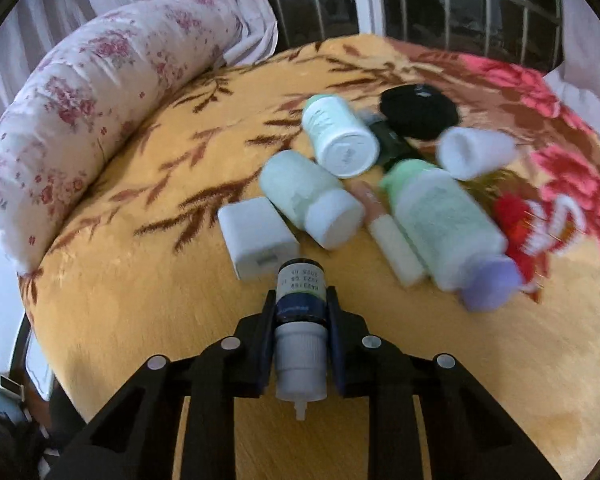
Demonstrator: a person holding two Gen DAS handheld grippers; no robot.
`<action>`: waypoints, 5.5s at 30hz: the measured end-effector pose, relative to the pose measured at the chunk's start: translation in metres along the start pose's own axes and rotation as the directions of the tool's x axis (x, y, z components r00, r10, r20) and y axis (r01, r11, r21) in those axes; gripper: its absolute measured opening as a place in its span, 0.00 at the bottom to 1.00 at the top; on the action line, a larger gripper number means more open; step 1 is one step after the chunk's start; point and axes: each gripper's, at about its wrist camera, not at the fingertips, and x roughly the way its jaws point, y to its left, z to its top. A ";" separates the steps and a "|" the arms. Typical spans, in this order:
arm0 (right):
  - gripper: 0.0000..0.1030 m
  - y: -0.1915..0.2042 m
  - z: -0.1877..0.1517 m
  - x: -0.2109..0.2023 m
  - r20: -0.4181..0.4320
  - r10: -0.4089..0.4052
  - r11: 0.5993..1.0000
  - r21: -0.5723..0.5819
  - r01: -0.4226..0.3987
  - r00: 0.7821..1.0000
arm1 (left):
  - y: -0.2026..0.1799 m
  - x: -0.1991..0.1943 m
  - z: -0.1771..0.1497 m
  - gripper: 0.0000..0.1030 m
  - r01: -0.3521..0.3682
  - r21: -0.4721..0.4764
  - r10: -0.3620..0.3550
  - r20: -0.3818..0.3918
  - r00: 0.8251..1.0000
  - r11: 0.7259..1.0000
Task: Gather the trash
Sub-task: 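Grasp the eye-drop bottle with the right tool while the left tool grasps the white charger, then carry both items down to the orange bin and release them, then grasp the lavender soap bar with the right tool while the left tool grasps a pale green bottle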
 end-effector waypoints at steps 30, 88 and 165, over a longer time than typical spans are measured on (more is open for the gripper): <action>0.22 -0.119 -0.069 -0.066 0.135 -0.046 0.981 0.193 0.019 0.990 | -0.013 0.142 0.183 0.72 -0.122 0.028 0.123 -0.024 0.992 0.992; 0.39 0.016 -0.221 -0.071 -0.138 0.028 0.998 0.055 -0.021 0.990 | -0.045 0.053 -0.078 0.51 0.039 0.125 -0.027 -0.096 0.995 0.991; 0.31 -0.116 -0.014 -0.017 0.122 -0.036 0.983 0.183 0.013 0.992 | -0.014 0.104 0.191 0.70 0.004 -0.364 0.008 0.030 1.000 0.931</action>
